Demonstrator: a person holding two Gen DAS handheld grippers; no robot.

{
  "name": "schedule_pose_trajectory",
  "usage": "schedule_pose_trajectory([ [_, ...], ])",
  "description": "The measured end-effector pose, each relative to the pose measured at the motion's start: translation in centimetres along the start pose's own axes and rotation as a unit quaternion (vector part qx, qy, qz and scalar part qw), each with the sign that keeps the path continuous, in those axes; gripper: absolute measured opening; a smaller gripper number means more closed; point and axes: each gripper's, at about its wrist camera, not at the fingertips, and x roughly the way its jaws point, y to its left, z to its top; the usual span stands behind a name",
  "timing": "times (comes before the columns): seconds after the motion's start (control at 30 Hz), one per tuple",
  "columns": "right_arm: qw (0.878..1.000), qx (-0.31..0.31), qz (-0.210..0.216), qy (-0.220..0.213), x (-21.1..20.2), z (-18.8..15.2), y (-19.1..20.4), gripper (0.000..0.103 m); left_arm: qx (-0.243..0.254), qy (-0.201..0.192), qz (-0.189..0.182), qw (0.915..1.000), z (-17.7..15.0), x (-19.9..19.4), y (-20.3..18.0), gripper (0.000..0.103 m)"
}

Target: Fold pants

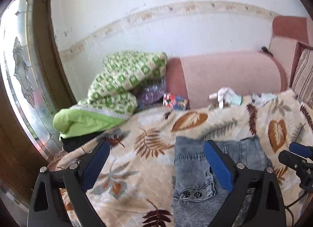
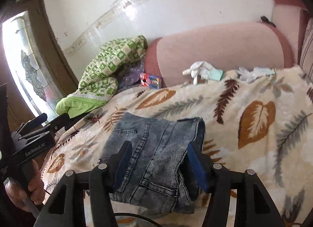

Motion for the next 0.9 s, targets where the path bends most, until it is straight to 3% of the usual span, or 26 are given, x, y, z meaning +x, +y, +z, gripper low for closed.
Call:
schedule_pose_trajectory([
  [0.2, 0.996, -0.042, -0.018, -0.081, -6.4, -0.6, 2.9, 0.07, -0.01, -0.041, -0.009, 0.9991, 1.1, -4.5, 1.1, 0.099],
  [0.43, 0.989, -0.055, -0.029, -0.136, -11.4, -2.5, 4.7, 0.071, -0.018, -0.059, -0.015, 0.998, 0.8, -8.5, 1.6, 0.1],
  [0.7, 0.987, -0.069, -0.03, -0.144, -13.1, -3.2, 6.5, 0.073, -0.015, -0.071, -0.014, 0.9973, 0.3, -11.3, 2.0, 0.101],
  [0.9, 0.986, -0.079, -0.03, -0.14, -13.3, -3.8, 7.7, 0.073, -0.035, -0.056, -0.021, 0.9976, -0.3, -11.8, 3.0, 0.101],
])
